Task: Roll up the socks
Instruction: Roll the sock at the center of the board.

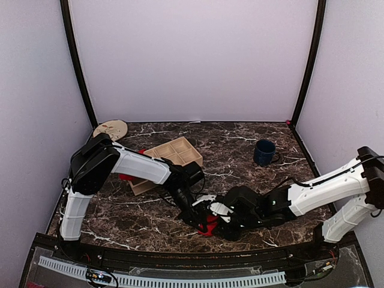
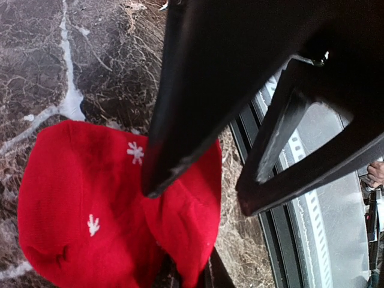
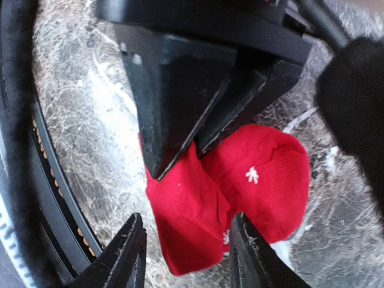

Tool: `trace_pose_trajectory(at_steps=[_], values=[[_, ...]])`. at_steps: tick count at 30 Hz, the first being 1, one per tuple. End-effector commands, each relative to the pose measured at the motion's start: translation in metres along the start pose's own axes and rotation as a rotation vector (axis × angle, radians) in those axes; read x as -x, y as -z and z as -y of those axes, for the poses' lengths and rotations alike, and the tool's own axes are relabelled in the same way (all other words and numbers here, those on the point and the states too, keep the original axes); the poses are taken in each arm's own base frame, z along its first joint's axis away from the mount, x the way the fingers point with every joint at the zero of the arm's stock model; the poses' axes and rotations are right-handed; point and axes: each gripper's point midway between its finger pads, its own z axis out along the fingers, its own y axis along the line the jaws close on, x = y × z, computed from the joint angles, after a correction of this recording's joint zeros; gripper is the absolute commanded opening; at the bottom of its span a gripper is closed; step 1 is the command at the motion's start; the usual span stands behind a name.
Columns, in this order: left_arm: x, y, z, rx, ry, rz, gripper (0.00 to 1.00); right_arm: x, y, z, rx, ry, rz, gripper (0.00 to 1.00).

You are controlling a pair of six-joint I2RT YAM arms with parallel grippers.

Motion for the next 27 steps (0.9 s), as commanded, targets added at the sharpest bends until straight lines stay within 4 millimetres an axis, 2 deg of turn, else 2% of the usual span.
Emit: trace_pose_trajectory(at_steps=[1, 10, 13, 16, 22, 25, 27], values=[[-0.014, 0.000, -0.003, -0.010, 0.072, -0.034, 0.03, -0.001, -0.006, -0.003, 0.000, 0.024, -0.027, 0.46], [-0.010, 0.005, -0.003, -0.026, 0.078, -0.008, 0.04, -0.014, -0.018, 0.001, -0.021, 0.022, -0.083, 0.50], [-0.010, 0.005, -0.003, -0.027, 0.076, -0.007, 0.05, -0.014, -0.018, 0.001, -0.022, 0.022, -0.085, 0.41], [-0.009, 0.006, -0.003, -0.024, 0.079, -0.004, 0.06, -0.017, -0.020, -0.001, -0.009, 0.021, -0.098, 0.22], [-0.012, 0.006, -0.008, -0.003, 0.100, -0.015, 0.08, -0.015, -0.016, -0.004, 0.004, -0.004, -0.080, 0.11], [-0.013, 0.008, -0.012, 0.016, 0.122, -0.015, 0.12, -0.016, -0.016, -0.006, 0.017, -0.008, -0.087, 0.02], [-0.013, 0.010, -0.016, 0.028, 0.135, -0.009, 0.15, -0.018, -0.016, -0.007, 0.028, -0.014, -0.092, 0.00]])
